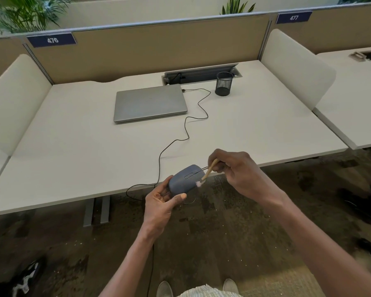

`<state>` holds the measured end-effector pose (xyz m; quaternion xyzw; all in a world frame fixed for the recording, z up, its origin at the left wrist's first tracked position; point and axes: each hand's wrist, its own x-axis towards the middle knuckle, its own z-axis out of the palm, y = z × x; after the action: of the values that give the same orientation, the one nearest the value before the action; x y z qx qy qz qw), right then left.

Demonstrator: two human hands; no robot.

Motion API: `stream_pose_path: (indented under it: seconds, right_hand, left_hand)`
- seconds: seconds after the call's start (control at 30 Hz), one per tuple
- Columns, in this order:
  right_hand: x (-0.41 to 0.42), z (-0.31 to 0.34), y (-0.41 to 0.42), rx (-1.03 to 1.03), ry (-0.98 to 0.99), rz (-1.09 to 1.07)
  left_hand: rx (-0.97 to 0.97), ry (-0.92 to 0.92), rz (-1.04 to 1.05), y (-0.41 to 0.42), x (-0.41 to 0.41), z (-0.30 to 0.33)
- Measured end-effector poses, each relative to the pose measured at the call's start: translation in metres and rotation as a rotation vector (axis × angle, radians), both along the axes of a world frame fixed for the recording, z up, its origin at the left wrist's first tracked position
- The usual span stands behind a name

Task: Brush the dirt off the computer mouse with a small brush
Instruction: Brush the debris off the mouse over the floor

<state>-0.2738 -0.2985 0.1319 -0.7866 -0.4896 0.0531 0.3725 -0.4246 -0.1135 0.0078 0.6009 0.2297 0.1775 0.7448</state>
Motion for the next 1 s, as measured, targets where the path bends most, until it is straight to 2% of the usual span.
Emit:
stream_pose_path:
  seconds: [0.17,0.53,0.73,0.87,1.0]
  right_hand:
    - [-0.01,0.006,0.008,0.081,-0.008,0.025]
    - [-0.033,-0.01,-0.011,-0.084,-0.168,0.093]
    - [-0.041,-0.028,-0.008,0.184,0.117,-0.071]
    - [-0.044,-0.045,-0.014,0.288,0.185,-0.208]
    - [-0.034,-0.056,-0.024,0.304,0.228,-0.383]
  left_hand:
    - [0.02,0.002,-0.004,-0.001,0.001,-0.001]
    - [0.011,-0.032,0.034,-0.002,-0.004,-0.001]
    - [0.019,-0.044,0.029,-0.003,0.0,0.003]
    - [0.021,-0.049,0.027,-0.002,-0.003,0.002]
    - [0.014,-0.049,0.031,0.0,-0.006,0.0]
